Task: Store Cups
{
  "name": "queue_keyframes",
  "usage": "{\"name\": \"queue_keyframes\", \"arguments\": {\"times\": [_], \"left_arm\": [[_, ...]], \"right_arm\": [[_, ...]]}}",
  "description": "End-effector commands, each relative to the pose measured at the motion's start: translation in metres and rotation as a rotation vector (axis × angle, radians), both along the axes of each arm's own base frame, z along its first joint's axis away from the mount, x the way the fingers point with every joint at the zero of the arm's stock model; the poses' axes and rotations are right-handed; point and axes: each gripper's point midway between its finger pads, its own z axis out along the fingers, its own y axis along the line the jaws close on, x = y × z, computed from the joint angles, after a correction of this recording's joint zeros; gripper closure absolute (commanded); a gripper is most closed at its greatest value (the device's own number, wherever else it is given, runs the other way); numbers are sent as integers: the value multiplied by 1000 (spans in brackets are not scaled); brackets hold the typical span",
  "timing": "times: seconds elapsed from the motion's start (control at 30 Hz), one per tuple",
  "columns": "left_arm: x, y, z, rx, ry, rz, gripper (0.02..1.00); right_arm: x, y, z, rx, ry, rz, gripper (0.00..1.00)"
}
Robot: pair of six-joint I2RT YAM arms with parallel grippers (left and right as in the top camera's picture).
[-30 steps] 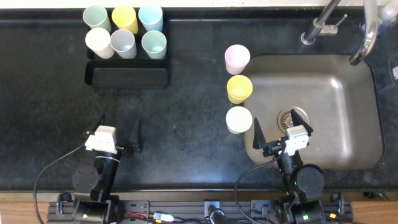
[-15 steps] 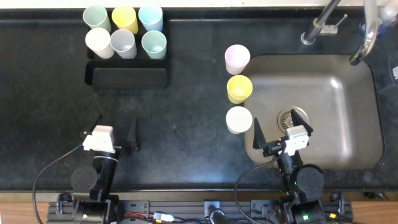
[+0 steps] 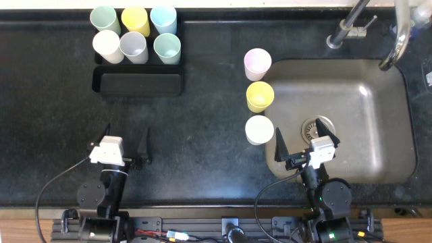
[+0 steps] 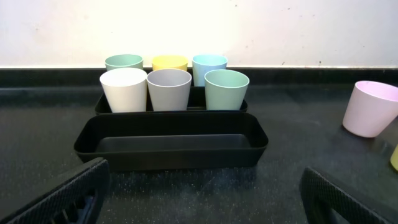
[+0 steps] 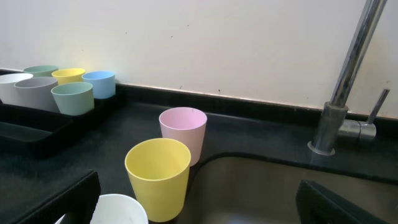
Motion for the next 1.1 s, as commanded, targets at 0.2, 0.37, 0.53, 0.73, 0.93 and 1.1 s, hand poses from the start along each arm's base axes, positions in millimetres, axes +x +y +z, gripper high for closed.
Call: {"name": "queue_keyframes", "arguments": {"times": [0.2,0.37,0.53,0.73,0.93,1.1], "left_arm": [[-1,-1,1,24,-10,-9,18],[0,-4,22,20,-90,-28,20],[4,-9,80,8,-149,-55,20],[44,-26,150,-87,28,-103,18],[100,-75,181,-99,282,-200,18],[138,-136,182,-85,428,-209,18]], "right_arm": [[0,0,-3,-3,-1,3,3],[0,0,-3,-3,-1,3,3],[0,0,-3,-3,-1,3,5],[0,0,-3,-3,-1,3,3],[0,0,-3,-3,-1,3,5],[0,0,-3,-3,-1,3,3]]}}
